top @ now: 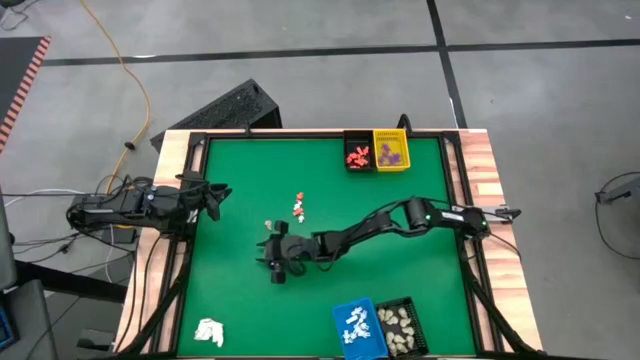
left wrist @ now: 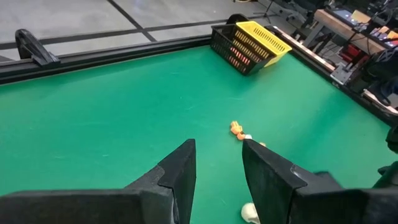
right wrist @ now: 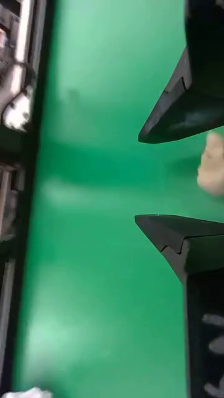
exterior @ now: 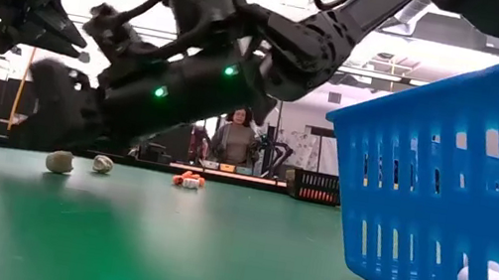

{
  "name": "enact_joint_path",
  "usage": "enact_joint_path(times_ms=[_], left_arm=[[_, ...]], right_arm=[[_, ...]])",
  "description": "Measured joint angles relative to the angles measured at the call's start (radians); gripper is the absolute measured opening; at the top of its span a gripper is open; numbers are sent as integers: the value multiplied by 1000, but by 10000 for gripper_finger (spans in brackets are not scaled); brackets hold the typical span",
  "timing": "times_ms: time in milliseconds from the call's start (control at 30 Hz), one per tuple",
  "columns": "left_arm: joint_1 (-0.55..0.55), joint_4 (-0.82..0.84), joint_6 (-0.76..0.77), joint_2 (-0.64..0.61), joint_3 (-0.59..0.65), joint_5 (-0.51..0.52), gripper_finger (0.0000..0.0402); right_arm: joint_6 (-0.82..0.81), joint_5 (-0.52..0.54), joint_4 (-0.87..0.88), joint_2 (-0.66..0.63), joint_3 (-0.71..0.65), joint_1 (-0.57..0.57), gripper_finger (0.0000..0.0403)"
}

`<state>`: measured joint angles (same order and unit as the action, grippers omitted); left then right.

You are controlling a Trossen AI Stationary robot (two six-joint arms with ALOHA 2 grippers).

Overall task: Sort Halloween decoration
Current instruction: Put the white skull toy into the bottom black basket

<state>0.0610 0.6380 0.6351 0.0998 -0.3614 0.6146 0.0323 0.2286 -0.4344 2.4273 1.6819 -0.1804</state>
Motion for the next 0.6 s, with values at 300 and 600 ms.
enact_joint_path(times_ms=[300,600], left_arm=[[0,1,0,0,0,0,121],[0,1,-2,0,0,1,121]], right_arm=[[-58,2,53,14,-2,-3,191],[-111,8,78,12,-41,19,171]])
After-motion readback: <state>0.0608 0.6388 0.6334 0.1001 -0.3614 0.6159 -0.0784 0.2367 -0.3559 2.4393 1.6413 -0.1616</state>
